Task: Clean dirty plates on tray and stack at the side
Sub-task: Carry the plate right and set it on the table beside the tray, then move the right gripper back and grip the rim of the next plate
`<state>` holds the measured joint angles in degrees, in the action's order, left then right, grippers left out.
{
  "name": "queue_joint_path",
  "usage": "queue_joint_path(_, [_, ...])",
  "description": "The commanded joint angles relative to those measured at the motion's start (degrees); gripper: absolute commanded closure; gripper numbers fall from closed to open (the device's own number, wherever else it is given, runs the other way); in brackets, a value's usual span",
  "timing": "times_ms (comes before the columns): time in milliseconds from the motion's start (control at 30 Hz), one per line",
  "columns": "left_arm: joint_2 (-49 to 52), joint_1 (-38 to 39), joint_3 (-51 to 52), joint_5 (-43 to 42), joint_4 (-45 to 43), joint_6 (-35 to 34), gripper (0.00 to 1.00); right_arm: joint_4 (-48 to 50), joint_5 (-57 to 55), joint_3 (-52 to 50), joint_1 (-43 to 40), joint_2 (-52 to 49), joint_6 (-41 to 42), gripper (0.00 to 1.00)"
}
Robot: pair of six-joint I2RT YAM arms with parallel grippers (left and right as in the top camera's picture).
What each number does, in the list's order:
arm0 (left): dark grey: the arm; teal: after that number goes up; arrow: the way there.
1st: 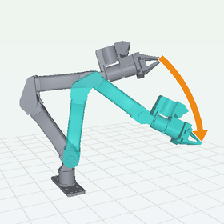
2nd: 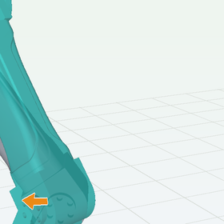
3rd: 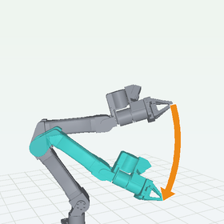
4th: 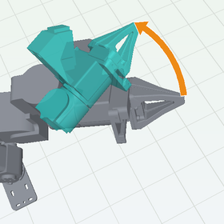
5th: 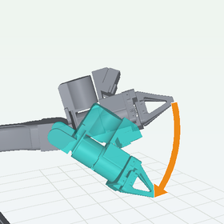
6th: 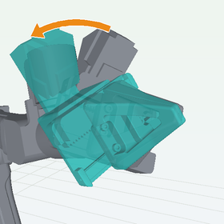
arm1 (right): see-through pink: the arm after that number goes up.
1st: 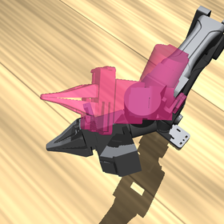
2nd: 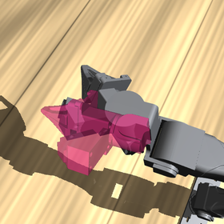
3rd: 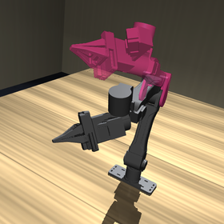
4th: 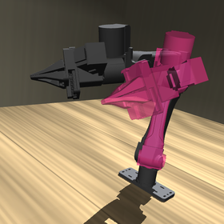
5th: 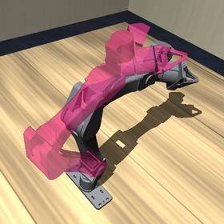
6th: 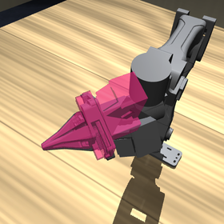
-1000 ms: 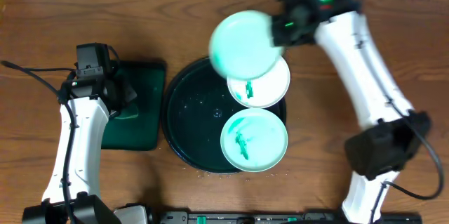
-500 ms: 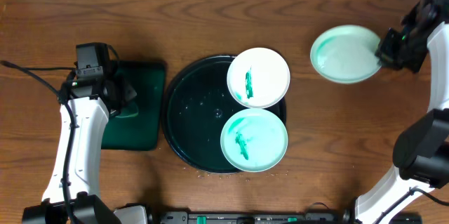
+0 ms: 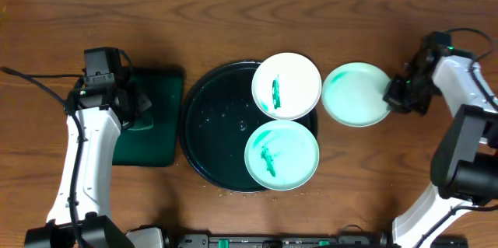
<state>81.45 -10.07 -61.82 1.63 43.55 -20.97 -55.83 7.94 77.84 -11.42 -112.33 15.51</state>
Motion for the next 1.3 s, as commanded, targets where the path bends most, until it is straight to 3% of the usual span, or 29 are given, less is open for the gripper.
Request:
queue_joint_path(0, [0.2, -0.1, -0.1, -0.1, 0.1, -0.3, 0.93, -0.8, -1.7, 0.2, 2.8, 1.0, 1.8, 0.89])
queue_joint_path(233, [0.2, -0.1, -0.1, -0.1, 0.1, -0.3, 0.93, -11.6, -1.9, 9.3, 3.1, 1.7, 1.4, 0.82])
queue_joint_path(433, [0.2, -0.1, -0.1, -0.1, 0.1, -0.3, 0.92, -18.6, 10.3, 15.3, 10.1, 2.6, -6.4, 0.79])
queue_joint_path(533, [0.2, -0.1, -0.1, -0.1, 0.1, -0.3, 0.93, -19.4, 10.3, 12.4, 17.9, 2.5, -6.3, 0.79])
queue_joint_path(833, [0.2, -0.1, -0.1, -0.1, 0.1, 0.0, 0.93, -18.1, 8.2, 2.1, 31.0, 2.5, -3.7, 0.79])
queue_joint_path(1100, [0.2, -0.1, -0.1, -0.1, 0.1, 0.0, 0.93, -11.8, 1.7, -3.9, 37.0, 2.5, -0.7, 0.81])
queue_joint_path(1233, [0.2, -0.1, -0.1, -0.1, 0.1, 0.0, 0.93, -9.7, -1.1, -6.7, 38.6, 2.6, 0.2, 0.90])
queue_joint_path(1267, [0.2, -0.1, -0.1, -0.1, 0.1, 0.0, 0.93, -9.2, -1.0, -6.6, 39.2, 2.6, 0.5, 0.99])
